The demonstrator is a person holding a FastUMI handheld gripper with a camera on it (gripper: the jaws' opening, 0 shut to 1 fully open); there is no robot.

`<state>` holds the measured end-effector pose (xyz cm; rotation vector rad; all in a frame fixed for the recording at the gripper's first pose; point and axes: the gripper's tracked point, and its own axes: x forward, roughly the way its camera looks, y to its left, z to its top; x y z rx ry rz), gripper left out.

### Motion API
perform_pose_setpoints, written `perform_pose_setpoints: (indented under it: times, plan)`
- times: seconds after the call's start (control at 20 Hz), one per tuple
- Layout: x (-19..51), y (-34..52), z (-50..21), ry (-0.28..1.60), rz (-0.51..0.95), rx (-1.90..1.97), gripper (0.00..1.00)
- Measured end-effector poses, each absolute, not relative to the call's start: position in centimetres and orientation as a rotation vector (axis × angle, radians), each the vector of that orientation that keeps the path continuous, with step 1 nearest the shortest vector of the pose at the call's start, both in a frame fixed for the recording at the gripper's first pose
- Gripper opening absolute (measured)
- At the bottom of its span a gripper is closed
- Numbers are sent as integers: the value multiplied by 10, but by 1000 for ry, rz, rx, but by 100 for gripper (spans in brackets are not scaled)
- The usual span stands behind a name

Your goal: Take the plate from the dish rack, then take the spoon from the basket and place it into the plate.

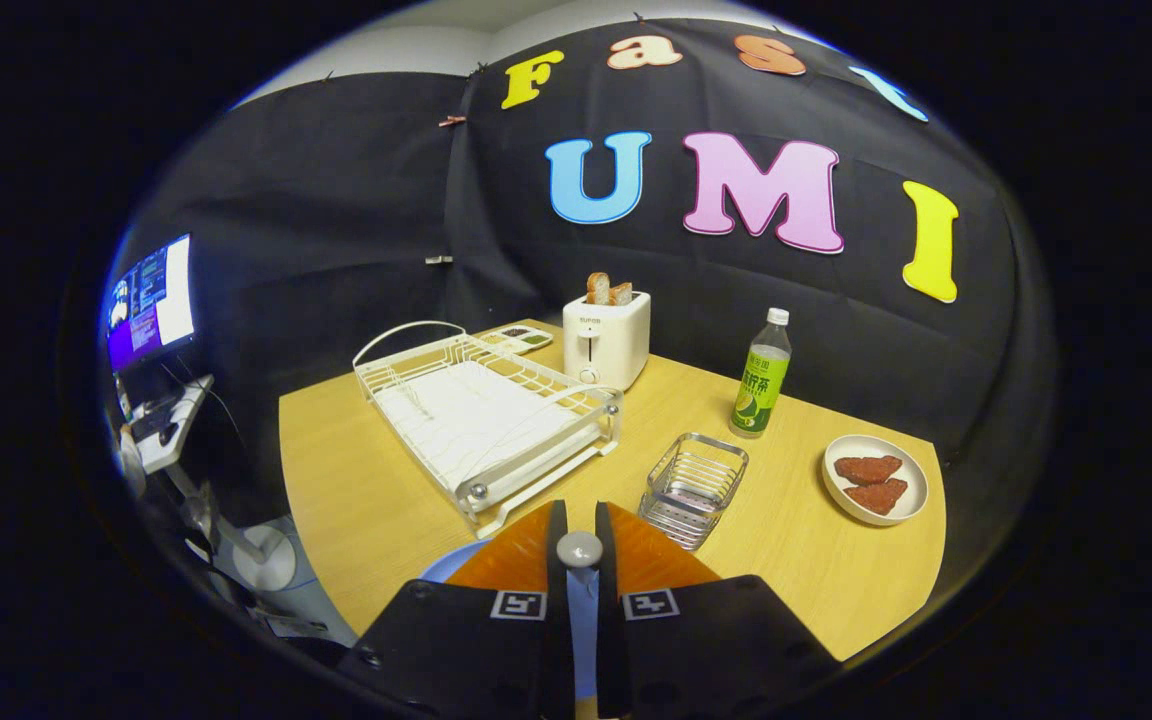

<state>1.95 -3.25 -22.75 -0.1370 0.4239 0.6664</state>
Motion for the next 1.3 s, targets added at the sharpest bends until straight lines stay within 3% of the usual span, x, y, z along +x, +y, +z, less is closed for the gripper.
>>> perform_pose_setpoints:
  times: [0.75,0.85,1.0,1.3]
  plan:
    - [-23,3,-252,540,770,-144,26]
    - [-26,12,-248,590,790,-67,38]
    - [-21,17,-226,582,791,18,100]
    - [7,10,-175,487,728,93,99]
